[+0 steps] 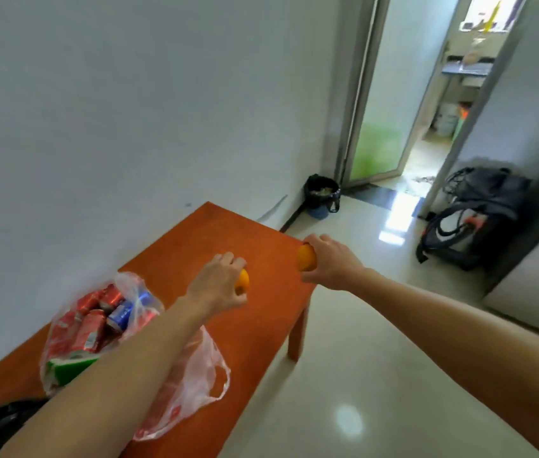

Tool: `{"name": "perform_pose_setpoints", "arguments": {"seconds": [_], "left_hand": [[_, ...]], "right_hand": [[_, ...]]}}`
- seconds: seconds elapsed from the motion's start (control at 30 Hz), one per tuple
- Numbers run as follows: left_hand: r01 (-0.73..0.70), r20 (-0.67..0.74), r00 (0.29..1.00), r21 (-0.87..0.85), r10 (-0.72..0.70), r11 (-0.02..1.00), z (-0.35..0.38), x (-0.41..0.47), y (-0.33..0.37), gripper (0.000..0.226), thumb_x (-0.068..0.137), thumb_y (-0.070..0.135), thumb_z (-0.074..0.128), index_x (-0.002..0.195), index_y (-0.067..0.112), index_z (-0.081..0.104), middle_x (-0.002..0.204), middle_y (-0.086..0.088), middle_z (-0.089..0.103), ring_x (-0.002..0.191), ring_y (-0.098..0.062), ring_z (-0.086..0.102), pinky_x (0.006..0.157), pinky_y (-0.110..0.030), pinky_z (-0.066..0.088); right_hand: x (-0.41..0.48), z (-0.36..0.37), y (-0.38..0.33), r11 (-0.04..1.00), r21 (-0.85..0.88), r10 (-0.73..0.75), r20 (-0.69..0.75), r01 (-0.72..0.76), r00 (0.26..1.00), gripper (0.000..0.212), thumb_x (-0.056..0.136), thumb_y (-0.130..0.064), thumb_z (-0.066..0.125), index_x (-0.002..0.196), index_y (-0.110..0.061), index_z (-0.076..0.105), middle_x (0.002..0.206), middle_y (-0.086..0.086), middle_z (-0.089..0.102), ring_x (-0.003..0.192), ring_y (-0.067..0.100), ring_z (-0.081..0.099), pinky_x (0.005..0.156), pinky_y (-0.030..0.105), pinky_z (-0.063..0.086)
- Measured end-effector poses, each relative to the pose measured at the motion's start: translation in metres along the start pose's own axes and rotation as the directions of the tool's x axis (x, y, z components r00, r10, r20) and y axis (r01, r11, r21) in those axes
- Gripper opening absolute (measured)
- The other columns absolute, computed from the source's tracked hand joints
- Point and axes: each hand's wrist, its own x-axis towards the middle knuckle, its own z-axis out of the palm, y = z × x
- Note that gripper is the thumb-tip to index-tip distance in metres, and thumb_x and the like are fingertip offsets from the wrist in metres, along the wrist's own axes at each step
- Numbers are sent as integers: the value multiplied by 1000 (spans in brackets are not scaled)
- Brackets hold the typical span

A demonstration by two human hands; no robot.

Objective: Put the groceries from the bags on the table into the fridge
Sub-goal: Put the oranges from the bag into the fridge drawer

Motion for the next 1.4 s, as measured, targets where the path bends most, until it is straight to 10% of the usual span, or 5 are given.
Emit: {"name": "perform_pose_setpoints", "arguments": {"seconds": [0.3,0.67,1.07,1.4], "left_hand": [[-385,5,923,8,385,923,10,126,305,60,71,36,73,124,18,52,114,-5,53,100,-27,54,84,-38,50],[-746,-44,666,-30,744,666,19,249,646,61,72,38,74,125,21,48,122,-4,49,109,-26,49,87,-34,45],[-912,-92,410,-28,907,410,5,438,915,66,76,36,73,132,20,42,125,-2,48,109,-23,49,89,-38,48],[-927,-216,371,-23,903,375,-33,555,1090,60,75,34,74,127,21,48,117,-2,48,104,-21,48,87,-38,46]], "right_hand": [[-147,-148,251,936,-67,326,-207,-346,923,75,70,-47,78,132,-26,42,122,4,54,99,26,59,81,37,50],[-297,-303,497,749,4,598,-435,-662,674,71,72,-48,76,127,-25,38,115,5,52,93,23,56,77,36,48],[-302,-450,716,563,130,708,-585,-816,396,61,70,-47,78,116,-29,42,113,1,54,87,21,53,71,32,41],[-292,-577,868,571,117,657,-658,-812,367,62,67,-45,78,117,-27,46,104,0,55,87,22,57,75,38,51]]}}
